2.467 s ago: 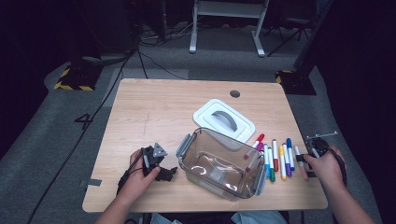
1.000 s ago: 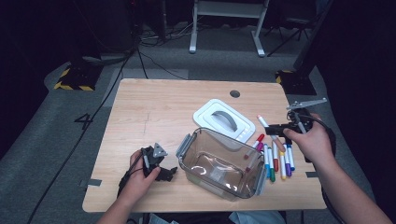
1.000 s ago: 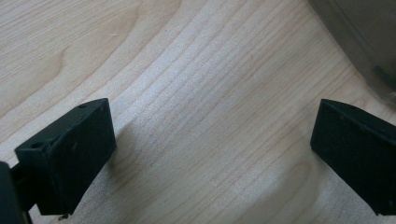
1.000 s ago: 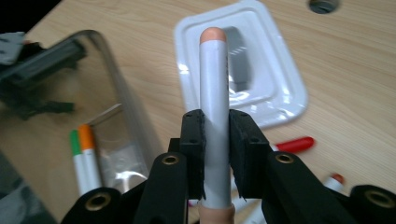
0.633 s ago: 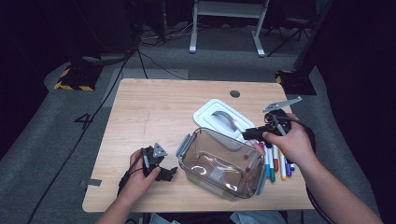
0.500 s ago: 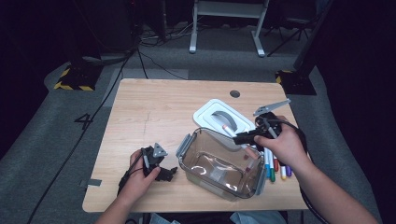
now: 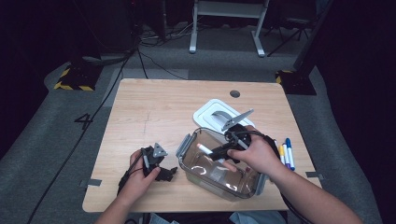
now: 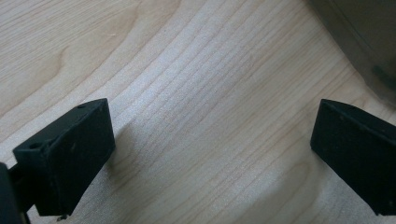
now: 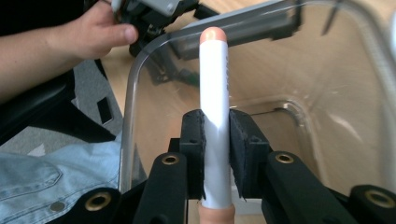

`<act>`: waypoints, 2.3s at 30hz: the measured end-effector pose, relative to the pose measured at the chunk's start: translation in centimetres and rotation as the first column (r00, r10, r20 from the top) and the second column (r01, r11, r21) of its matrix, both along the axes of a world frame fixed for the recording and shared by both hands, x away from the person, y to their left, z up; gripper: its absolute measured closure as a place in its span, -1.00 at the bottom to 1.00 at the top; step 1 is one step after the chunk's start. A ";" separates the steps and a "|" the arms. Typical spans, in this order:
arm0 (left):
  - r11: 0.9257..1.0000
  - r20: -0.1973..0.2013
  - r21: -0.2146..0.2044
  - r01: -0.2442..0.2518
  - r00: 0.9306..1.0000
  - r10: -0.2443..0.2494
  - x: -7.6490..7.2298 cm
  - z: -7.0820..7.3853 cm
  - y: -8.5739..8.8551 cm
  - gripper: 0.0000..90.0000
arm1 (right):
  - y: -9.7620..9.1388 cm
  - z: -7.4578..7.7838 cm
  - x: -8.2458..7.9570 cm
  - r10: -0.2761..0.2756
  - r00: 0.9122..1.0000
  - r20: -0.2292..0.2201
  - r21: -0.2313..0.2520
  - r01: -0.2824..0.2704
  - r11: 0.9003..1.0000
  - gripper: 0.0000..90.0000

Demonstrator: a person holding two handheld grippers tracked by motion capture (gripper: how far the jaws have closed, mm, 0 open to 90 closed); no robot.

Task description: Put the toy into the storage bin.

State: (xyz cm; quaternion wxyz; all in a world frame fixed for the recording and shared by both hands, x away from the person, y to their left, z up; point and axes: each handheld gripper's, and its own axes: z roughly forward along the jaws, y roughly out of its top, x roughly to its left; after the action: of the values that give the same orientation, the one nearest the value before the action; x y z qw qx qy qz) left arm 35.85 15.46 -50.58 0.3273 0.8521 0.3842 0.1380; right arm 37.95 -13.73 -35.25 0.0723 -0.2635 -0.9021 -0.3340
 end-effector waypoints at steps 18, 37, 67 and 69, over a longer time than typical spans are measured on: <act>1.000 0.000 0.001 0.001 1.000 -0.001 0.0 0.0 0.0 -1.00 | 3.0 -4.0 -1.0 0.075 0.993 -0.087 -0.111 -0.084 0.990 0.71; 1.000 -0.003 -0.004 -0.002 1.000 0.002 -0.1 0.0 0.0 -1.00 | 4.2 -7.2 -1.5 0.111 0.982 -0.150 -0.208 -0.141 0.968 0.70; 1.000 -0.004 -0.002 0.001 1.000 -0.001 -0.1 0.0 0.0 -1.00 | -10.9 1.3 2.0 -0.330 0.933 0.144 -0.003 0.334 0.942 0.43; 1.000 -0.004 -0.002 0.001 1.000 -0.001 -0.1 0.0 0.0 -1.00 | -12.5 1.3 2.2 -0.377 0.914 0.151 0.000 0.381 0.924 0.43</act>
State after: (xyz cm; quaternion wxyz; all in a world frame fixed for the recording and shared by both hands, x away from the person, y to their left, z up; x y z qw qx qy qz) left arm 35.80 15.46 -50.57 0.3275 0.8523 0.3846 0.1356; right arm 40.15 -26.20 -33.97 -0.0649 -0.4090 -0.8416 -0.3468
